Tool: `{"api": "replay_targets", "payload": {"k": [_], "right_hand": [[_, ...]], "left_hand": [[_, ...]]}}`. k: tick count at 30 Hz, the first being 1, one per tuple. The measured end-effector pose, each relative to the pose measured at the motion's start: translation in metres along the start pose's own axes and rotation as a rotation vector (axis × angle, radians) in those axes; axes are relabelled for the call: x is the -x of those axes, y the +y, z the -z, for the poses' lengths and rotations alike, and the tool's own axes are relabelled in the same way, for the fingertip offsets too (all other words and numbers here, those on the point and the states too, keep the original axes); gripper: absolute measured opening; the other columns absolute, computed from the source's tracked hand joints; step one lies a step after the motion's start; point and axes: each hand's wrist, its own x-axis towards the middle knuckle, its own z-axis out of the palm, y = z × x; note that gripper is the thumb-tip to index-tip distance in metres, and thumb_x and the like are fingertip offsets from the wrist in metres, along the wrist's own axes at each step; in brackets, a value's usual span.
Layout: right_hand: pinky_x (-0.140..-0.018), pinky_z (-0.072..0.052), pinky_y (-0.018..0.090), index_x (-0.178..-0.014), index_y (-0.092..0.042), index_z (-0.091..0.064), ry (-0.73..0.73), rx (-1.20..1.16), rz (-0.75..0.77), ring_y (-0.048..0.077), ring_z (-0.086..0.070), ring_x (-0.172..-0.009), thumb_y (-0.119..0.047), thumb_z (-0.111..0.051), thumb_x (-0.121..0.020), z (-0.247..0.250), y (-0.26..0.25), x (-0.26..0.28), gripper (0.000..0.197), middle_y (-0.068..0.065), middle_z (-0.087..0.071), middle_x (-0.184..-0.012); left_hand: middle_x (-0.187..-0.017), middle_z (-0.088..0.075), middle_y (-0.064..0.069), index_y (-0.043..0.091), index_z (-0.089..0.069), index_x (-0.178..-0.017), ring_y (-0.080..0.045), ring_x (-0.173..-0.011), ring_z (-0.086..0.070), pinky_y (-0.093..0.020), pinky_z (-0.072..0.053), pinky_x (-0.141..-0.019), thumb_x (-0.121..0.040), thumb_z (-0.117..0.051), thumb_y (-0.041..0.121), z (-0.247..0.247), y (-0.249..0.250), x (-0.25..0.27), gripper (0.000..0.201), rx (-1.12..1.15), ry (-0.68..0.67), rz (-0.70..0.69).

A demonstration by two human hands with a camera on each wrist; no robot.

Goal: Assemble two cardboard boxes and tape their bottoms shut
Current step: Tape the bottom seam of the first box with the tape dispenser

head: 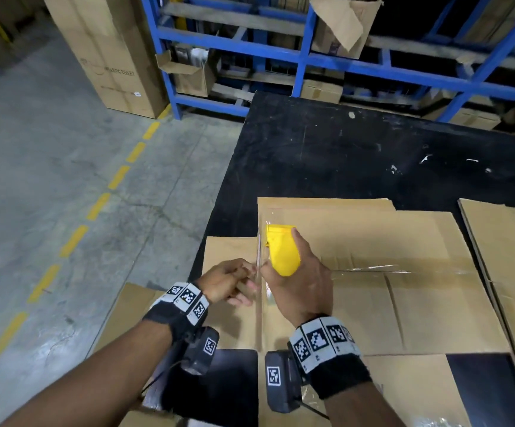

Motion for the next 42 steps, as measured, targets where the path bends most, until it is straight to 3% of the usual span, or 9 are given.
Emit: {"api": "replay_targets", "payload": {"k": [3,5,10,13,18,22,29,35,42], "right_hand": [[-0.089,-0.051,0.038,-0.155,-0.036,-0.032,0.014,0.010,0.009,0.031,-0.062,-0.110,-0.059,-0.064,-0.077,0.001,0.008,0.011,0.087,0.006,-0.070,-0.118],[-0.089,-0.052,0.039,-0.155,-0.036,-0.032,0.023,0.031,0.026,0.032,-0.062,-0.110,-0.052,-0.067,-0.079,0.000,0.010,0.012,0.086,0.008,-0.070,-0.117],[-0.089,-0.052,0.039,-0.155,-0.034,-0.031,0.035,0.055,0.031,0.032,-0.061,-0.109,-0.048,-0.066,-0.080,-0.002,0.012,0.011,0.084,0.007,-0.069,-0.120],[-0.087,-0.051,0.037,-0.155,-0.033,-0.031,0.035,0.058,0.038,0.030,-0.061,-0.107,-0.047,-0.062,-0.079,-0.004,0.013,0.009,0.083,0.004,-0.068,-0.121],[-0.081,-0.052,0.038,-0.157,-0.032,-0.027,0.034,0.100,0.052,0.031,-0.064,-0.096,-0.055,-0.055,-0.079,-0.008,0.016,0.007,0.085,0.011,-0.070,-0.105],[-0.076,-0.054,0.039,-0.157,-0.033,-0.027,0.045,0.120,0.049,0.030,-0.064,-0.088,-0.066,-0.044,-0.072,-0.011,0.016,0.005,0.093,0.010,-0.069,-0.096],[-0.082,-0.054,0.039,-0.157,-0.034,-0.025,0.054,0.175,0.038,0.030,-0.064,-0.092,-0.070,-0.036,-0.069,-0.012,0.015,0.006,0.096,0.012,-0.069,-0.100],[-0.068,-0.052,0.036,-0.154,-0.041,-0.031,0.148,0.178,0.068,0.019,-0.061,-0.075,-0.058,-0.057,-0.085,-0.001,0.030,0.078,0.076,0.001,-0.065,-0.084],[-0.056,-0.051,0.026,-0.151,-0.051,-0.032,0.092,0.169,-0.013,0.013,-0.056,-0.059,-0.053,-0.062,-0.079,0.015,0.059,0.190,0.078,-0.007,-0.053,-0.076]], "left_hand": [[-0.105,-0.071,0.001,0.033,-0.065,-0.101,-0.016,-0.089,-0.073,-0.032,-0.056,-0.078,-0.104,-0.049,0.026,0.012,0.003,-0.015,0.018,-0.308,0.322,-0.304],[-0.113,-0.070,0.002,0.032,-0.069,-0.116,-0.017,-0.102,-0.068,-0.036,-0.054,-0.094,-0.099,-0.049,0.029,0.023,0.016,-0.026,0.026,-0.398,0.427,-0.460],[-0.129,-0.061,0.001,0.022,-0.062,-0.140,-0.018,-0.116,-0.063,-0.027,-0.047,-0.101,-0.101,-0.049,0.003,0.043,0.059,-0.054,0.045,-0.616,0.276,-0.683],[-0.139,-0.060,0.000,0.022,-0.057,-0.146,-0.015,-0.127,-0.060,-0.024,-0.046,-0.101,-0.094,-0.054,-0.004,0.049,0.072,-0.071,0.058,-0.678,0.098,-0.631],[-0.136,-0.061,0.003,0.034,-0.056,-0.146,-0.015,-0.126,-0.057,-0.032,-0.049,-0.104,-0.091,-0.074,0.013,0.058,0.066,-0.100,0.062,-0.688,-0.073,-0.614],[-0.127,-0.061,0.005,0.034,-0.055,-0.147,-0.014,-0.121,-0.057,-0.015,-0.048,-0.096,-0.088,-0.081,0.026,0.064,0.053,-0.111,0.065,-0.622,-0.119,-0.694],[-0.140,-0.059,0.010,0.035,-0.052,-0.149,-0.008,-0.132,-0.053,-0.029,-0.039,-0.116,-0.089,-0.077,0.036,0.064,0.045,-0.119,0.065,-0.618,-0.111,-0.779],[-0.146,-0.056,0.009,0.034,-0.049,-0.152,-0.009,-0.136,-0.050,-0.026,-0.033,-0.119,-0.093,-0.075,0.035,0.067,0.049,-0.121,0.065,-0.686,-0.092,-0.772],[-0.143,-0.058,0.009,0.037,-0.049,-0.150,-0.009,-0.135,-0.052,-0.037,-0.035,-0.121,-0.093,-0.074,0.036,0.067,0.046,-0.123,0.062,-0.713,-0.072,-0.788]]}}
